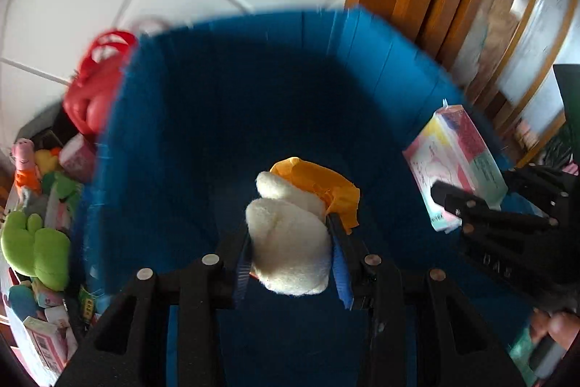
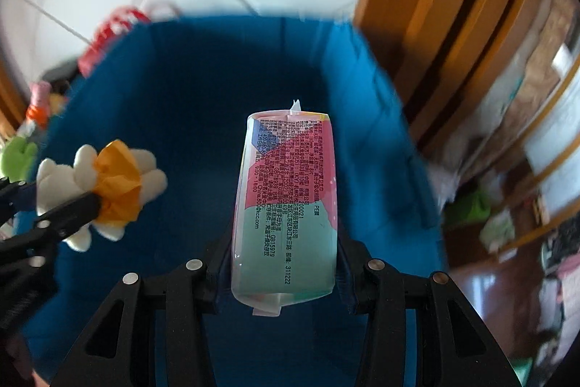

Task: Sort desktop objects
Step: 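Carry the plush toy and tissue pack into the blue crate and release both, then withdraw both tools from the crate back over the table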

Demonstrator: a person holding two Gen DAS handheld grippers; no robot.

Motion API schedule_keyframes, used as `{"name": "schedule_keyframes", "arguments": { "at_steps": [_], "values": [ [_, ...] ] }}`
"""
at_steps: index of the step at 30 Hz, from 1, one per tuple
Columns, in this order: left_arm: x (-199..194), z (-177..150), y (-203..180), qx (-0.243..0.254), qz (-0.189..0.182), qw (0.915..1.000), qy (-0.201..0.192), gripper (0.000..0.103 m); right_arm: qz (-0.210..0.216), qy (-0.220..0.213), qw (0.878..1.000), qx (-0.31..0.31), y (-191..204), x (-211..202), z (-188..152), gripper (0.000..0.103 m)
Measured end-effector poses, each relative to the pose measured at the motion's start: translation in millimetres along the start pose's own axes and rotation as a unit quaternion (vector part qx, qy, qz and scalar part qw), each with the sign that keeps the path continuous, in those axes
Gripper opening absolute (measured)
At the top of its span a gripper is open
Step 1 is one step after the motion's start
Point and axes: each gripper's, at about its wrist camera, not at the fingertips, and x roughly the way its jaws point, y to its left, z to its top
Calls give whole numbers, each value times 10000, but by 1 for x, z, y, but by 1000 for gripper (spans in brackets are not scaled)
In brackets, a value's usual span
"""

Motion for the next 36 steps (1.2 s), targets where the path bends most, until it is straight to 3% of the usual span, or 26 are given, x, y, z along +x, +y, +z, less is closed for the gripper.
{"name": "schedule_keyframes", "arguments": {
  "at_steps": [4,10,11,13,14,19,21,23,24,31,36],
  "values": [
    [32,-2,-11,-3,179,9990,419,38,29,779,9968,-190,2,42,-9,45],
    [52,-11,-21,274,390,9959,775,41,-40,1154,9919,-535,8,59,-23,46],
    [50,-11,-23,321,410,9959,735,44,-55,1167,9915,-578,9,60,-24,46],
    [46,-13,-27,423,505,9957,648,75,-63,1199,9907,-635,12,61,-27,46],
    [44,-15,-30,497,552,9955,591,81,-70,1210,9905,-654,13,62,-28,46],
    [49,-7,-29,570,573,9946,650,82,-130,1257,9894,-719,14,65,-34,48],
    [50,-6,-30,552,592,9944,683,82,-175,1259,9893,-715,16,62,-32,56],
    [48,-5,-31,534,582,9946,669,82,-245,1220,9896,-727,15,60,-31,92],
    [47,-5,-32,527,581,9946,675,82,-300,1187,9896,-752,12,60,-28,97],
    [32,-7,-23,415,451,9963,595,82,-333,979,9912,-823,11,36,-35,103],
    [-4,-14,-22,431,311,9980,331,82,-12,655,9956,-665,10,5,-44,103]
  ]
}}
